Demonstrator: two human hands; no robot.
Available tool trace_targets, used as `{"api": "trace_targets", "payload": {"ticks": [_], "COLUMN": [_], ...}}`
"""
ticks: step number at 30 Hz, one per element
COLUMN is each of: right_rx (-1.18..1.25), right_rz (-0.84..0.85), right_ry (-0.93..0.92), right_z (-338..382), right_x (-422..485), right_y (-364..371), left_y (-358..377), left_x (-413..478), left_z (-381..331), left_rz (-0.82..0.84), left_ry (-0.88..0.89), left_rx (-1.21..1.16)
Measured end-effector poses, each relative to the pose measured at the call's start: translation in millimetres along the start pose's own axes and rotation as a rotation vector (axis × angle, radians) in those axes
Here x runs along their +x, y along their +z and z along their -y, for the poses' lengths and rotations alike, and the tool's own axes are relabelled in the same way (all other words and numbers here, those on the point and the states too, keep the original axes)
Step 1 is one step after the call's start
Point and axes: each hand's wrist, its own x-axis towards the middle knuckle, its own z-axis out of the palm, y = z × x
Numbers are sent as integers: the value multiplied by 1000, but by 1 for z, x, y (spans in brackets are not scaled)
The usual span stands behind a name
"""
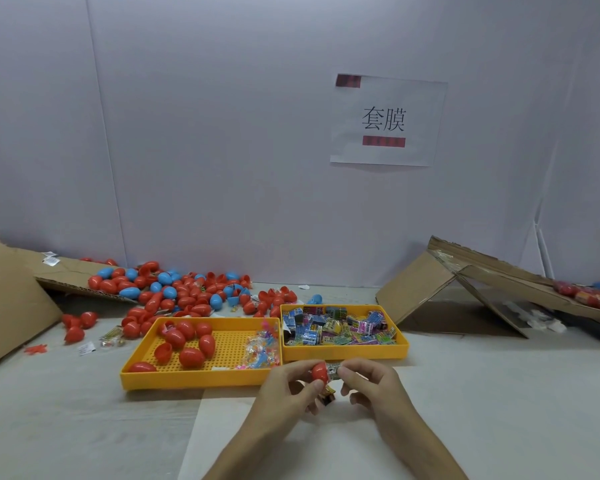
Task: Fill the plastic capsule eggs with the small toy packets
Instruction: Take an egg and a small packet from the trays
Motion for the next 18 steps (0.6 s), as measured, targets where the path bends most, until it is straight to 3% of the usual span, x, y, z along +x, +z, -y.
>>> {"api": "trace_targets", "payload": {"ticks": [7, 18], "right_rx": [-97, -79], "right_rz": [-10, -22], "right_ry": [-31, -132], "right_z": [-2, -2], "right_x": [-1, 1], "right_y": [2, 0], "left_y": [1, -2], "left_x": [0, -1], "left_z": [3, -3], "left_rz": [-9, 88], "left_ry": [34, 5], "left_rx": [74, -63]}}
